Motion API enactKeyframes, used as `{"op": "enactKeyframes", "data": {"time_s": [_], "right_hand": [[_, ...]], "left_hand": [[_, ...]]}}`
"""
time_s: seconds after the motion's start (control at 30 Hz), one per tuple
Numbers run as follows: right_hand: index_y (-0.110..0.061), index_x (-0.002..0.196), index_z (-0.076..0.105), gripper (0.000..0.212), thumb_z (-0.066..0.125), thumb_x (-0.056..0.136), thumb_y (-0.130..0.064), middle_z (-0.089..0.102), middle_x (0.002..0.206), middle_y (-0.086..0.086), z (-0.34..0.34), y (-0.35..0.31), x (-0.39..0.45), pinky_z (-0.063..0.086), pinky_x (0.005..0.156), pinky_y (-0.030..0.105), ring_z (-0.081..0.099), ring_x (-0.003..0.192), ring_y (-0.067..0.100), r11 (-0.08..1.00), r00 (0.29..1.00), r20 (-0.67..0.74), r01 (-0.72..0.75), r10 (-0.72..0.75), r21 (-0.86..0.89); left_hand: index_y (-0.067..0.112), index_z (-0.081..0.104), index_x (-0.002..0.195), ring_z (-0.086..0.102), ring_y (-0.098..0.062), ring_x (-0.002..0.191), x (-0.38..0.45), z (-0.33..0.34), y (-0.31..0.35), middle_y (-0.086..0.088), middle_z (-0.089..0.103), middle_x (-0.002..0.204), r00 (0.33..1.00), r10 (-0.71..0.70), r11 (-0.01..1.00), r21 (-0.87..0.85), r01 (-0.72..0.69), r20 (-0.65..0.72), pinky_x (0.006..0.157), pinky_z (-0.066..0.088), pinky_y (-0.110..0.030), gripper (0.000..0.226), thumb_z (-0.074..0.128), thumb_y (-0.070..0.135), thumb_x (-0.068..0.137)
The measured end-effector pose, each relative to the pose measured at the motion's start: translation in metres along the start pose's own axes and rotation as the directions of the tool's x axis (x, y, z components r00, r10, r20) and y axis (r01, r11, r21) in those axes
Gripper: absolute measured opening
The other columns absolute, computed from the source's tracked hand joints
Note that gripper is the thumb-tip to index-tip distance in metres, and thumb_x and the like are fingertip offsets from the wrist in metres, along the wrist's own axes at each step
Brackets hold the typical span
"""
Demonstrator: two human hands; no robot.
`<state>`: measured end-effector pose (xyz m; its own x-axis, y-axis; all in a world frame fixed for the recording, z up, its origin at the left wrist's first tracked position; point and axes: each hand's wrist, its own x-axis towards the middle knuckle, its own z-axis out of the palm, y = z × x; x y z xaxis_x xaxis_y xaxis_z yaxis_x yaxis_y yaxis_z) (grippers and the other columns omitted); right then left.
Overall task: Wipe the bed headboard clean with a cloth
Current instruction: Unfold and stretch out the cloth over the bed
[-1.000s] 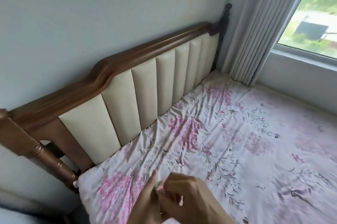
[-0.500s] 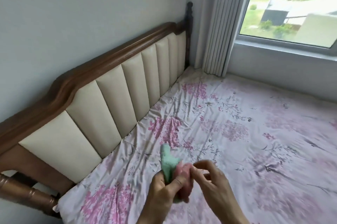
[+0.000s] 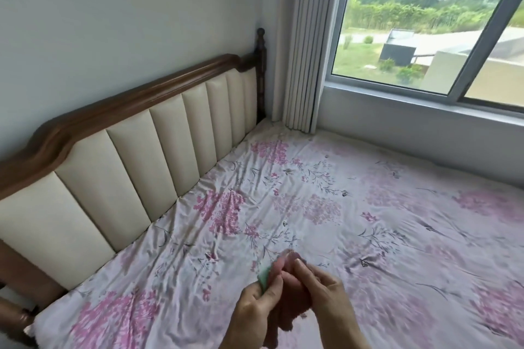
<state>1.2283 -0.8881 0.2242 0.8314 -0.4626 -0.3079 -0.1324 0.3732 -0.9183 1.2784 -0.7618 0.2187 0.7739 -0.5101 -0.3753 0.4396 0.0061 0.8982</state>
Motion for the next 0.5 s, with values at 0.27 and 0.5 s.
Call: {"op": "enactKeyframes", "data": {"time_s": [0.27,0.5], "right_hand": [[-0.007,0.088,0.076,0.022,0.068,0.083,-0.027,0.066,0.066,0.009,-0.156,-0.029,-0.085,0.043,0.053,0.024,0.058,0.060,0.015,0.965,0.961,0.158,0.243,-0.226,-0.099],[-0.007,0.090,0.073,0.019,0.064,0.090,-0.024,0.075,0.089,0.015,-0.252,-0.030,-0.119,0.055,0.075,0.024,0.070,0.085,0.021,0.956,0.971,0.067,0.237,-0.229,-0.173]], "left_hand": [[-0.001,0.059,0.115,0.070,-0.039,0.088,-0.074,0.138,-0.077,-0.030,0.071,0.102,0.998,-0.022,0.981,-0.193,0.010,-0.062,0.078,0.054,-0.043,0.061,0.085,0.013,0.061],[0.004,0.075,0.101,0.071,-0.023,0.077,-0.093,0.204,-0.112,-0.019,0.075,0.097,0.993,-0.076,0.931,-0.363,0.037,-0.095,0.059,0.056,-0.029,0.024,0.054,0.014,0.096]]}}
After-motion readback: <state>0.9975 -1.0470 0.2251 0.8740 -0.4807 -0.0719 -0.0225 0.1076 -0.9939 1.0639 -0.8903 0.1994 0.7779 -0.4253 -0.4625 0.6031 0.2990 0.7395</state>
